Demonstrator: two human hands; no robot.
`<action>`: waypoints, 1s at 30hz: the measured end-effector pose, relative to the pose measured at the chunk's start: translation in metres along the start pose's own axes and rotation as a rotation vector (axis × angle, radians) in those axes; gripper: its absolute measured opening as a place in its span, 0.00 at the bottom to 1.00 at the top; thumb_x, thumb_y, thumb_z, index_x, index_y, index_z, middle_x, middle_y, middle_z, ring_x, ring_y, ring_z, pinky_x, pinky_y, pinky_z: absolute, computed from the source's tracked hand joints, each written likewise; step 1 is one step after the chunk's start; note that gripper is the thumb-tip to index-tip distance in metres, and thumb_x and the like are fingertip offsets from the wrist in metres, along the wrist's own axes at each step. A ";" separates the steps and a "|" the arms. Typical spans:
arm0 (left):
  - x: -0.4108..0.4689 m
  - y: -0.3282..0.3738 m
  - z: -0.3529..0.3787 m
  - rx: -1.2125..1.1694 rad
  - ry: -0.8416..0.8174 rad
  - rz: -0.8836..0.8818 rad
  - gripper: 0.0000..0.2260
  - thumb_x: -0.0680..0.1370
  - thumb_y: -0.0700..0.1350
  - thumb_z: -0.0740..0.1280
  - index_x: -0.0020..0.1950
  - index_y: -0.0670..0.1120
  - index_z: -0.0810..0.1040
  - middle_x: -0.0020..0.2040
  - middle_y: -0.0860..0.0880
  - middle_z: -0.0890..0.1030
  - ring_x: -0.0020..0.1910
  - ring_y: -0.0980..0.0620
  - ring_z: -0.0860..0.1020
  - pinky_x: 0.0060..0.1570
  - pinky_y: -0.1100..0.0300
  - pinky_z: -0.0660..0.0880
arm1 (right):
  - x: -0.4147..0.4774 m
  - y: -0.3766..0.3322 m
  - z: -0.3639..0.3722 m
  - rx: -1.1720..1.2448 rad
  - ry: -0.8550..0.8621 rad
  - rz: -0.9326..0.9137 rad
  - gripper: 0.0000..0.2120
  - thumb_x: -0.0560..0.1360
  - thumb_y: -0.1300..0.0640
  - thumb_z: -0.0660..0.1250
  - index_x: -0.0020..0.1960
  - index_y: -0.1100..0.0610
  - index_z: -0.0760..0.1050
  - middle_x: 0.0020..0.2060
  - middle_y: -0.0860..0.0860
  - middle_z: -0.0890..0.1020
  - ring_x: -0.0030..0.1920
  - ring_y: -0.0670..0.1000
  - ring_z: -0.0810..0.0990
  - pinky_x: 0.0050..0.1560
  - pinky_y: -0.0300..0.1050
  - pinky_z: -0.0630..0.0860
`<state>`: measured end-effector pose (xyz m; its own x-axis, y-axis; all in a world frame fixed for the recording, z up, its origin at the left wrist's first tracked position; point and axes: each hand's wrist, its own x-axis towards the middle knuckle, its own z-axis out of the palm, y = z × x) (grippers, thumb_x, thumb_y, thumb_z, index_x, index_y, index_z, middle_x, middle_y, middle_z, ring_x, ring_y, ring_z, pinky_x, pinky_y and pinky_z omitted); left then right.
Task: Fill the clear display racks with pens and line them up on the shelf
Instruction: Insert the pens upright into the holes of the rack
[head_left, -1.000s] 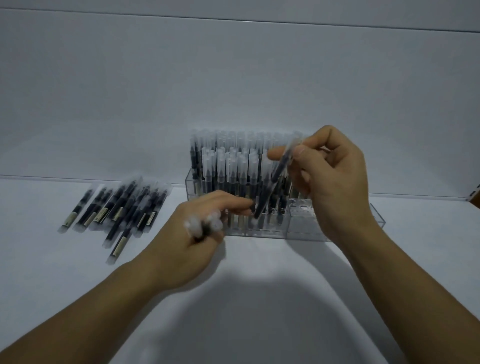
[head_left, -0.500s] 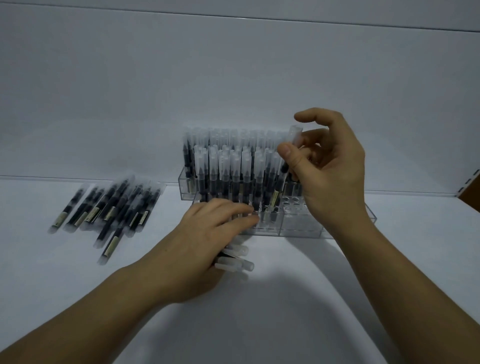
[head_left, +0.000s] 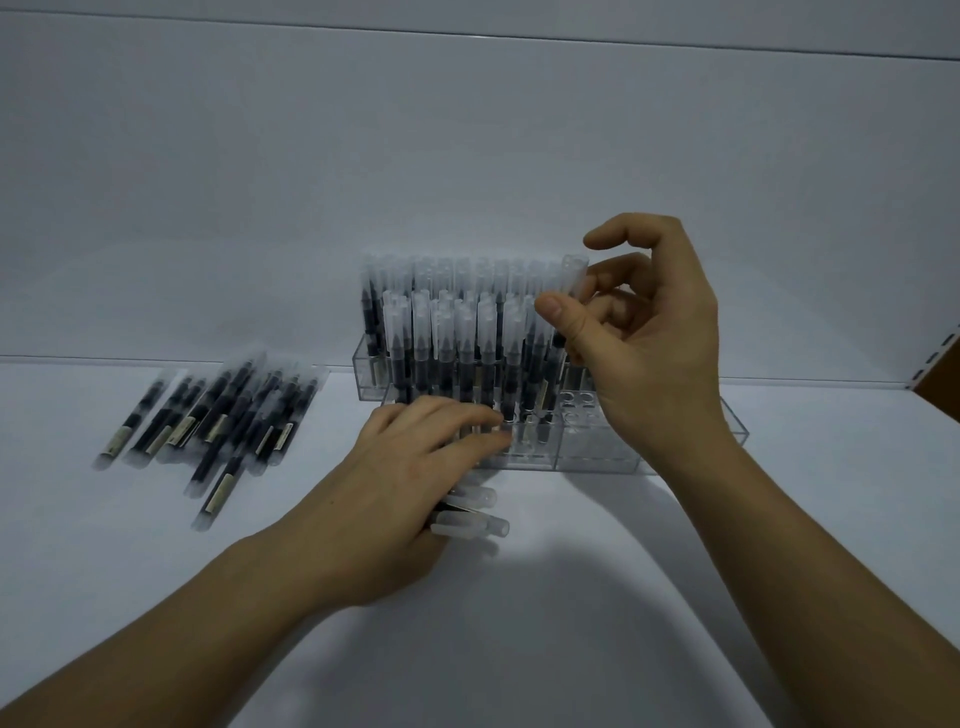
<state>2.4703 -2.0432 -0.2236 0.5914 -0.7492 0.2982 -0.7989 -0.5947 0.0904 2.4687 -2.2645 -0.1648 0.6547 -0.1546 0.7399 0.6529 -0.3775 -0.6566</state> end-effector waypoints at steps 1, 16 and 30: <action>0.000 0.000 0.000 0.003 -0.003 -0.003 0.30 0.70 0.48 0.53 0.73 0.53 0.71 0.73 0.56 0.68 0.72 0.53 0.66 0.64 0.56 0.62 | 0.000 0.000 0.000 -0.002 -0.006 -0.006 0.19 0.74 0.61 0.77 0.58 0.50 0.71 0.38 0.48 0.78 0.30 0.56 0.77 0.36 0.54 0.80; 0.000 0.002 0.001 -0.023 0.034 0.014 0.26 0.73 0.49 0.58 0.72 0.53 0.71 0.72 0.55 0.69 0.71 0.53 0.67 0.66 0.50 0.66 | -0.005 0.017 0.006 -0.326 -0.058 -0.132 0.16 0.74 0.54 0.78 0.57 0.55 0.78 0.37 0.48 0.79 0.33 0.48 0.79 0.38 0.43 0.79; -0.002 0.004 -0.003 -0.469 0.334 -0.040 0.17 0.78 0.34 0.60 0.62 0.47 0.79 0.45 0.55 0.77 0.45 0.55 0.77 0.46 0.63 0.72 | -0.010 0.012 0.006 -0.528 -0.096 -0.212 0.19 0.76 0.44 0.73 0.60 0.54 0.77 0.34 0.47 0.75 0.33 0.46 0.73 0.36 0.45 0.76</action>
<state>2.4654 -2.0433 -0.2208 0.6161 -0.5512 0.5626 -0.7850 -0.3708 0.4963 2.4722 -2.2625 -0.1808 0.5776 0.0483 0.8149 0.5114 -0.7995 -0.3151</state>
